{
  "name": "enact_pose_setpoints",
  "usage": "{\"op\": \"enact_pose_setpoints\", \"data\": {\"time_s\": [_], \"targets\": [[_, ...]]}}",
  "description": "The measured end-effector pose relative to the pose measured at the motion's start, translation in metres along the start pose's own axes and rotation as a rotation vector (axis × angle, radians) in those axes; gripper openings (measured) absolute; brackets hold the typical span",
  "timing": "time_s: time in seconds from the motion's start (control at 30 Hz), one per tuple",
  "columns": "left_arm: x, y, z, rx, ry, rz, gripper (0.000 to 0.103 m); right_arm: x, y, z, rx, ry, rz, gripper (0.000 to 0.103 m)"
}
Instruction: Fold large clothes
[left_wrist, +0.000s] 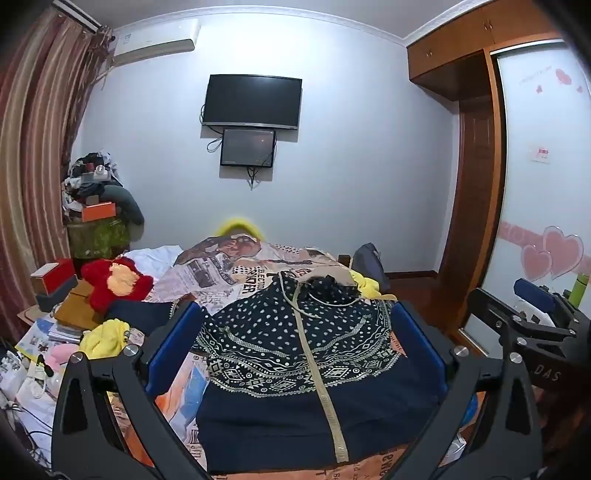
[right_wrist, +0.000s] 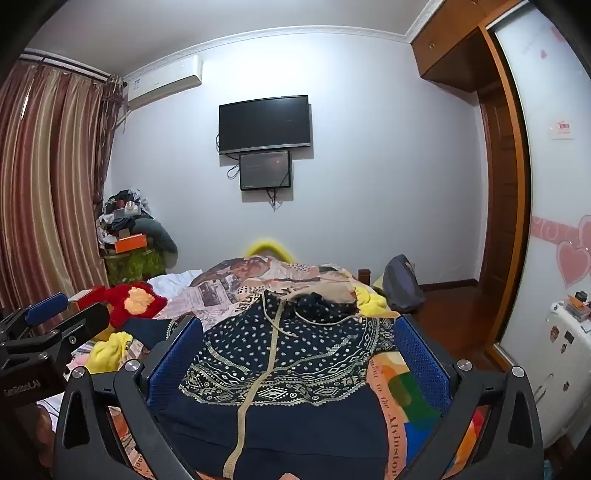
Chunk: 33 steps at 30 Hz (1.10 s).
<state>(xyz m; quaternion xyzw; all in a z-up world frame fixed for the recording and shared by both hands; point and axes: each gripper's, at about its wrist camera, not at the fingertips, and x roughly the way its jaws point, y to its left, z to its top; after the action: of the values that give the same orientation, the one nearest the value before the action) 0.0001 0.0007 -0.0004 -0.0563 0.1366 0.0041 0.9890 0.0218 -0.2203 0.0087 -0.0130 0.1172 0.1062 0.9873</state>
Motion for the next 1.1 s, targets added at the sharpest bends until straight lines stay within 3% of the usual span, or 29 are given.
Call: {"op": "enact_pose_setpoints", "data": {"time_s": [0.13,0.43,1.1], "targets": [[0.007,0.012,0.004,-0.04,0.03,-0.013,0.103,0.0,0.0,0.001,0.001,-0.001,0.0,0.103],[0.006,0.007,-0.003,0.008,0.003,0.049,0.103,0.0,0.001,0.001,0.002,0.001,-0.002,0.103],[0.01,0.009,0.0,-0.003,0.024,0.046,0.103,0.002,0.004,-0.003,0.005,0.001,0.007,0.103]]}}
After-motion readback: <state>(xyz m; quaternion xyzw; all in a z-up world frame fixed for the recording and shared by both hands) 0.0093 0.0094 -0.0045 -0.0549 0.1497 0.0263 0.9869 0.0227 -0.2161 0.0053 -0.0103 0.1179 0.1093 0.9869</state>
